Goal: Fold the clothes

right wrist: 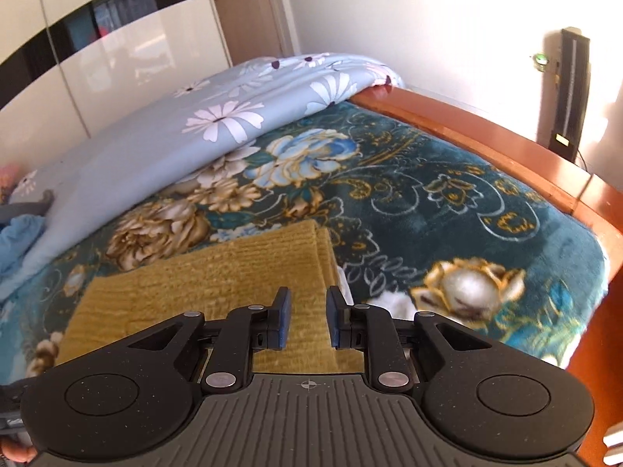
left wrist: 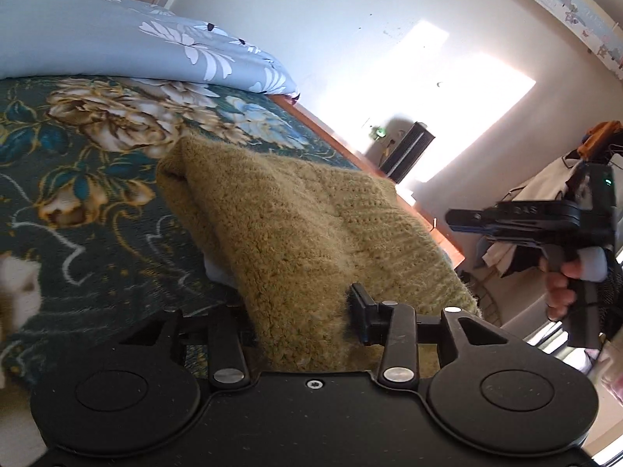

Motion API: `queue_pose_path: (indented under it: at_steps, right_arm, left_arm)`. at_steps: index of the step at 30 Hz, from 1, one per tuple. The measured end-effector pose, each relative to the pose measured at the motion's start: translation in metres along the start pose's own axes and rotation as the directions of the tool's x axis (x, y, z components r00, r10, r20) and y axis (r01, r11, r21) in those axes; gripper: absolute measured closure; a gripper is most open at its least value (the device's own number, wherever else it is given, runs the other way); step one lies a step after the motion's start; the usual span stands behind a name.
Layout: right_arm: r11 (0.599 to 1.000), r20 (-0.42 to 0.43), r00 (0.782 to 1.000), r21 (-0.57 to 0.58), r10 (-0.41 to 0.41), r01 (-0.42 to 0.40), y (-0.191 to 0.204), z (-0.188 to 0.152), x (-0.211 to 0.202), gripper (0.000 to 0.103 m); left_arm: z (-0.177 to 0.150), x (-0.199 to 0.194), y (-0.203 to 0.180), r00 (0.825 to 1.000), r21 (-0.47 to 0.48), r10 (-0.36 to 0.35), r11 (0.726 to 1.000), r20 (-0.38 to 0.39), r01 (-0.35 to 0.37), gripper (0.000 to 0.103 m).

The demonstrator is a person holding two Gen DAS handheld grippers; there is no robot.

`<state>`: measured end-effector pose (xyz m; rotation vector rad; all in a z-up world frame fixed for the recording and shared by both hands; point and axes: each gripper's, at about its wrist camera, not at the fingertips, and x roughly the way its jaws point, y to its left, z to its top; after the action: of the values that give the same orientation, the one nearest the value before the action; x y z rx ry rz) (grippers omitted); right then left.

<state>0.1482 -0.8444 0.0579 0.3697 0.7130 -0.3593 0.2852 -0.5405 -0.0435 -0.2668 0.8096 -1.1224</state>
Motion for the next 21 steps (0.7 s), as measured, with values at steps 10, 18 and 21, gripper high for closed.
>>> queue_pose_path:
  at_steps: [10,18,21]
  right_arm:
    - [0.97,0.053,0.998,0.234,0.046,-0.057,-0.006,-0.082,-0.039,0.041]
    - [0.911,0.087,0.99,0.387,0.115,-0.14,-0.016,-0.108,-0.008,0.04]
    - [0.92,0.1,0.99,0.37,0.103,-0.134,-0.011,-0.092,0.004,0.066]
  left_arm:
    - [-0.001,-0.009,-0.003,0.998,-0.033,-0.01,0.999,-0.067,0.008,0.054]
    - [-0.009,-0.004,-0.001,0.997,-0.041,-0.038,0.999,-0.073,0.035,0.062]
    - [-0.009,-0.004,-0.001,0.996,-0.044,-0.057,0.998,-0.064,0.054,0.069]
